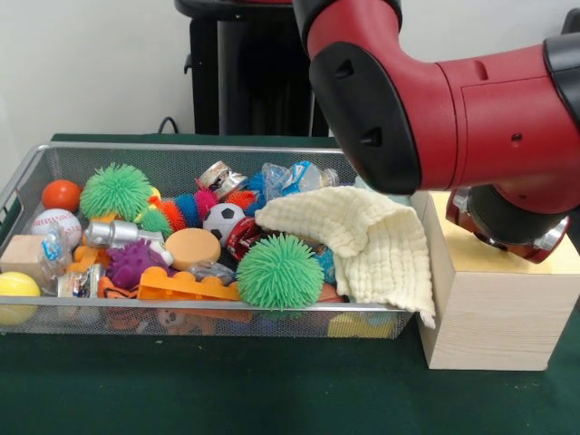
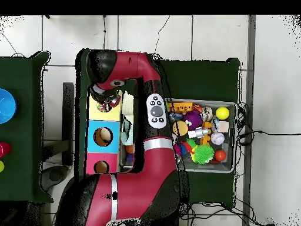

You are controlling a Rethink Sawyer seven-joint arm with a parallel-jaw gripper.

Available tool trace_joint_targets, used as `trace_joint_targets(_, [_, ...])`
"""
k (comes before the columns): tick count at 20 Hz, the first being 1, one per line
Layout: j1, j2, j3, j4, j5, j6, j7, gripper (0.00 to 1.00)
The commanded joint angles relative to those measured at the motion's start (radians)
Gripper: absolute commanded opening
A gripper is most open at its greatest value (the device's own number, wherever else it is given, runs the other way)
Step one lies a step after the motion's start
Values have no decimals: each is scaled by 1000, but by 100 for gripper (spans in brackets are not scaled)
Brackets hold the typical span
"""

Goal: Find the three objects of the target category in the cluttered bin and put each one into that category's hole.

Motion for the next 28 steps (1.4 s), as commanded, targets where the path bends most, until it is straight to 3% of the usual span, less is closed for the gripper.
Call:
trace_joint_targets(1, [-46, 111, -61, 9, -108, -182, 57, 0])
trace_joint_targets(3, [-46, 111, -65, 7, -110, -187, 59, 0])
trace_joint_targets(4, [-45, 111, -66, 6, -111, -189, 60, 100])
trace_joint_targets(11, [-45, 122, -74, -43, -131, -146, 0, 100])
trace_joint_targets(28, [-40, 115, -89, -38, -128, -157, 12, 100])
